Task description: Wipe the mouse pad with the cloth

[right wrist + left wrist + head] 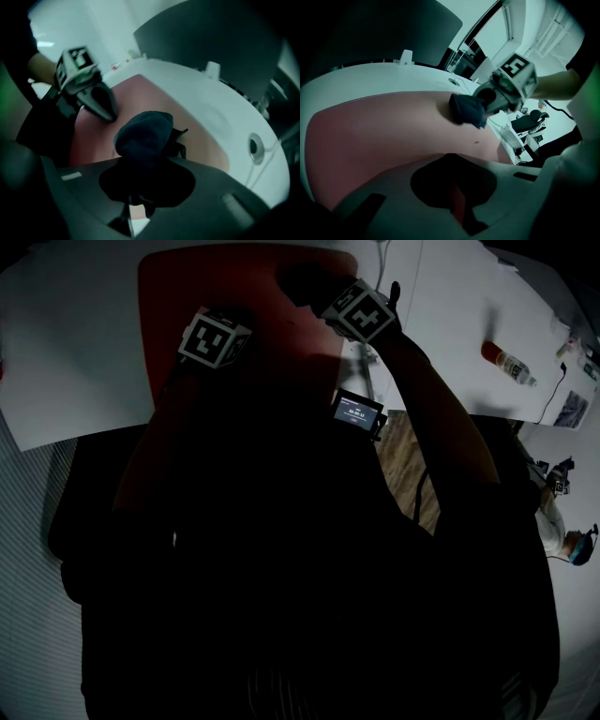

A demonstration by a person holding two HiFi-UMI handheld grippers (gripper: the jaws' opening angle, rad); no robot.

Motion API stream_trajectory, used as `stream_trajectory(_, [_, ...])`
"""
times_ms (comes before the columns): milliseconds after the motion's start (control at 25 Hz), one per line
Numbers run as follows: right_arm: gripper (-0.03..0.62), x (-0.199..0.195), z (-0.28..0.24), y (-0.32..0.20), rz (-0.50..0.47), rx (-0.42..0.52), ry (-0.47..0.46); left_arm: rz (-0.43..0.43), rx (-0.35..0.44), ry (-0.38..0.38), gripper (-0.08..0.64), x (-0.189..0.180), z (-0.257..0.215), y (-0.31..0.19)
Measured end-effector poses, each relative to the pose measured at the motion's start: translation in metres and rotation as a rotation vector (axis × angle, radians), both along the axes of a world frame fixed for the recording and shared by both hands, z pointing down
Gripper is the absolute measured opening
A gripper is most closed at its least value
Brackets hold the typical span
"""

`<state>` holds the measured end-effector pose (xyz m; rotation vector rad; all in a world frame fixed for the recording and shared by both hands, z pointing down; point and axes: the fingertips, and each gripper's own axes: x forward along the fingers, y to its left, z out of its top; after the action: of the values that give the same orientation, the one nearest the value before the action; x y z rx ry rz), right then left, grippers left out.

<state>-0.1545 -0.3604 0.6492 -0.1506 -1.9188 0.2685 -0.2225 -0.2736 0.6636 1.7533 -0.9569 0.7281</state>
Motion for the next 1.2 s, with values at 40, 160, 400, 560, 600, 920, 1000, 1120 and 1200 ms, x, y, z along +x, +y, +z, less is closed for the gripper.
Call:
stream_trajectory(40, [0.064,0.001,0.0,0.018,-0.06,0.006,0.013,0.001,0.002,0.004,0.008,0.001,-0.001,-0.001])
stream_trajectory(160, [0.064,0.002,0.002,0.083,-0.218,0.017,0.003,0.006,-0.009,0.013,0.008,0.003,0.0,0.001])
stream_trajectory(400, [0.064,0.007,0.01,0.118,-0.48,0.096,-0.055,-0.011,0.007,0.01,0.008,-0.001,0.0,-0.005])
stream_trajectory(560, [0.066,0.015,0.012,0.004,-0.252,0.217,-0.01,0.008,-0.004,0.005,0.008,0.002,0.003,-0.001])
stream_trajectory(600, [0.066,0.015,0.01,-0.025,-0.166,0.219,0.004,0.007,-0.006,0.004,0.008,0.001,0.005,0.0])
stream_trajectory(920, [0.063,0.011,0.007,-0.053,0.092,0.176,-0.003,0.0,0.007,0.006,0.008,-0.001,0.006,-0.003])
stream_trajectory(1000, [0.063,0.007,0.006,-0.022,0.04,0.141,-0.009,0.002,0.007,0.001,0.008,-0.001,0.006,-0.003])
stream_trajectory(1120, [0.063,0.001,0.003,0.033,-0.027,0.098,-0.036,0.004,0.002,-0.007,0.008,-0.001,0.003,0.0])
stream_trajectory(1200, [0.063,-0.003,0.002,0.068,-0.047,0.053,-0.062,0.005,-0.003,-0.013,0.008,-0.001,0.001,0.001])
